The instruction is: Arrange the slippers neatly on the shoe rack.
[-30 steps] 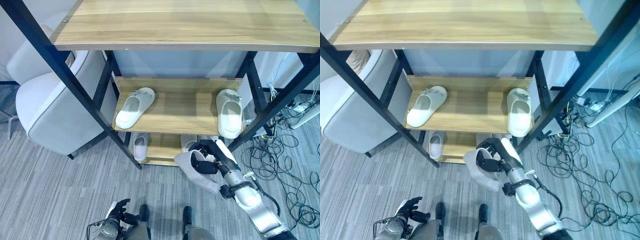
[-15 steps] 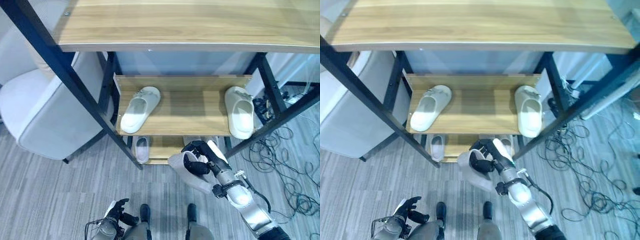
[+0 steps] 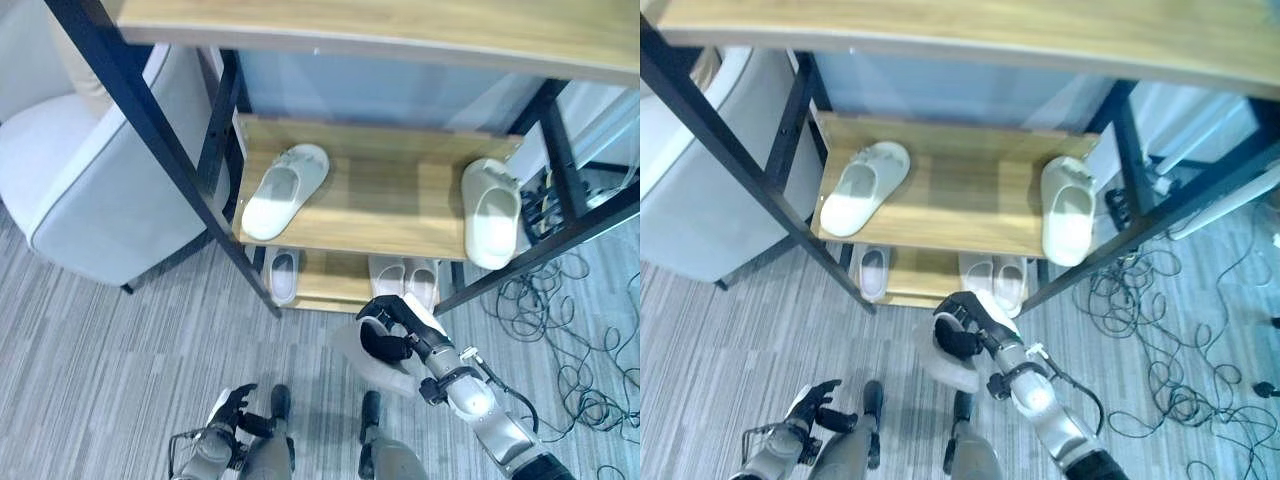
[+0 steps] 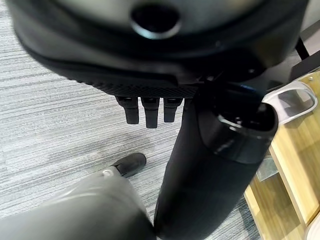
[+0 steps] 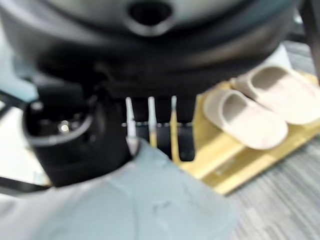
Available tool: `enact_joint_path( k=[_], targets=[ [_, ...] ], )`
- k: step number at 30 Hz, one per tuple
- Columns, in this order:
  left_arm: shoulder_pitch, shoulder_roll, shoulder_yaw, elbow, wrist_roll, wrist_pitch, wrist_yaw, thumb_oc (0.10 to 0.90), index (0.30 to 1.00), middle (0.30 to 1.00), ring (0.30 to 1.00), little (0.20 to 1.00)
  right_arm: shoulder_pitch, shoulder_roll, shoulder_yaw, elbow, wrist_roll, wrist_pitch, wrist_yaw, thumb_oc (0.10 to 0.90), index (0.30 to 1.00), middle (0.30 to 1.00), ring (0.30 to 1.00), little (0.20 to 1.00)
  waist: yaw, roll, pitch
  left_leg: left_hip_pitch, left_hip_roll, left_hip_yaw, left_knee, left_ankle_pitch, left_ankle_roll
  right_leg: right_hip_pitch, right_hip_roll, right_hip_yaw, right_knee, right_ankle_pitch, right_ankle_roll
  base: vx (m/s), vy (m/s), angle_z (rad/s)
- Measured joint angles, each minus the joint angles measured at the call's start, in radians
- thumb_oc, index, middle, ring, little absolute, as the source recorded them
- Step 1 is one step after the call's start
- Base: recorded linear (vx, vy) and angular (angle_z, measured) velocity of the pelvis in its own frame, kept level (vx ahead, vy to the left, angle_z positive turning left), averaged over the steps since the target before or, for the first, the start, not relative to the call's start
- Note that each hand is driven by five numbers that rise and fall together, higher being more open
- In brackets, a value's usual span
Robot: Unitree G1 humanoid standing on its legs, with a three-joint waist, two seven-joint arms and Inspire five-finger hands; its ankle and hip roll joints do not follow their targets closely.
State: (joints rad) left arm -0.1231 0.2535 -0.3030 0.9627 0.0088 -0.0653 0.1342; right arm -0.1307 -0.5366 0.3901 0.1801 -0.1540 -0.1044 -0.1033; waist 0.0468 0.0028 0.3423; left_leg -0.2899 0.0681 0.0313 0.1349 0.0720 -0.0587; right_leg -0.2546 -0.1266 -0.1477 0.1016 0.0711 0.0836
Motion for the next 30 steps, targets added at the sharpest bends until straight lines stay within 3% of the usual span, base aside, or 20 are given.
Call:
enact_joint_path(
  k=[2,8,12,13,17,18,25,27,30],
  targets=[
    [-0.031,-0.001,-0.007,-0.026,-0.017,-0.003,0.008,0.800,0.900,0.900,0.900,0.900,-0.047,-0.015,-0.009,0.012,-0.023,0.010,-0.024,0.400,0.300,0.300,0.300,0.300,0.001,0.020,0.040,-0.072,0.000,-0.022,0.079,-0.024,-0.002,-0.081,-0.011,-0.012,0.118,-0.050,-0.010,-0.06,-0.020,0.20],
    [-0.055,0.020,-0.002,-0.177,-0.090,-0.029,0.011,0.800,0.900,0.900,0.900,0.900,-0.168,-0.067,-0.035,-0.011,-0.064,0.011,-0.098,0.400,0.300,0.300,0.300,0.300,0.037,0.018,0.094,-0.349,0.002,-0.047,0.432,-0.166,0.002,-0.381,-0.046,0.016,0.532,-0.221,-0.050,-0.04,0.002,0.05],
    [-0.065,0.059,-0.001,-0.338,-0.168,-0.049,0.026,0.800,0.900,0.900,0.900,0.900,-0.291,-0.146,-0.086,-0.063,-0.087,0.016,-0.188,0.400,0.300,0.300,0.300,0.300,0.048,0.023,0.105,-0.626,0.001,-0.080,0.735,-0.259,-0.014,-0.652,-0.059,0.046,0.836,-0.330,-0.058,-0.05,-0.016,0.06],
    [-0.074,0.065,-0.002,-0.392,-0.191,-0.052,0.032,0.800,0.900,0.900,0.900,0.900,-0.337,-0.180,-0.099,-0.078,-0.098,0.022,-0.210,0.400,0.300,0.300,0.300,0.300,0.047,0.026,0.112,-0.702,0.000,-0.087,0.818,-0.291,-0.002,-0.727,-0.071,0.049,0.922,-0.362,-0.084,0.00,-0.002,0.10],
    [-0.083,0.084,-0.002,-0.476,-0.225,-0.066,0.038,0.800,0.900,0.900,0.900,0.900,-0.431,-0.239,-0.119,-0.087,-0.114,0.027,-0.257,0.400,0.300,0.300,0.300,0.300,0.062,0.028,0.110,-0.854,-0.003,-0.106,0.978,-0.341,-0.010,-0.882,-0.076,0.068,1.093,-0.420,-0.090,0.04,-0.010,0.04],
    [-0.098,0.108,-0.002,-0.520,-0.225,-0.071,0.049,0.800,0.900,0.900,0.900,0.900,-0.488,-0.260,-0.127,-0.087,-0.118,0.028,-0.285,0.400,0.300,0.300,0.300,0.300,0.062,0.032,0.111,-0.932,-0.007,-0.123,1.063,-0.364,-0.019,-0.959,-0.080,0.070,1.181,-0.449,-0.100,0.07,-0.009,0.03],
    [-0.146,0.153,0.001,-0.631,-0.287,-0.107,0.100,0.800,0.900,0.900,0.900,0.900,-0.668,-0.415,-0.082,-0.073,-0.151,0.036,-0.329,0.400,0.300,0.300,0.300,0.300,0.076,0.034,0.112,-1.186,-0.037,-0.177,1.346,-0.435,-0.028,-1.201,-0.108,0.084,1.478,-0.547,-0.137,0.14,-0.012,0.10],
    [-0.164,0.165,-0.002,-0.668,-0.305,-0.111,0.122,0.800,0.900,0.900,0.900,0.900,-0.753,-0.478,-0.013,-0.057,-0.155,0.052,-0.345,0.400,0.300,0.300,0.300,0.300,0.083,0.034,0.112,-1.254,-0.046,-0.188,1.447,-0.466,0.010,-1.263,-0.117,0.092,1.573,-0.575,-0.146,0.12,-0.019,0.05],
    [-0.171,0.172,-0.009,-0.688,-0.311,-0.128,0.125,0.800,0.900,0.900,0.900,0.900,-0.815,-0.502,0.054,-0.018,-0.179,0.053,-0.365,0.400,0.300,0.300,0.300,0.300,0.087,0.037,0.131,-1.269,-0.058,-0.187,1.527,-0.493,0.008,-1.278,-0.127,0.113,1.657,-0.609,-0.139,0.12,-0.017,0.09]
  ],
)
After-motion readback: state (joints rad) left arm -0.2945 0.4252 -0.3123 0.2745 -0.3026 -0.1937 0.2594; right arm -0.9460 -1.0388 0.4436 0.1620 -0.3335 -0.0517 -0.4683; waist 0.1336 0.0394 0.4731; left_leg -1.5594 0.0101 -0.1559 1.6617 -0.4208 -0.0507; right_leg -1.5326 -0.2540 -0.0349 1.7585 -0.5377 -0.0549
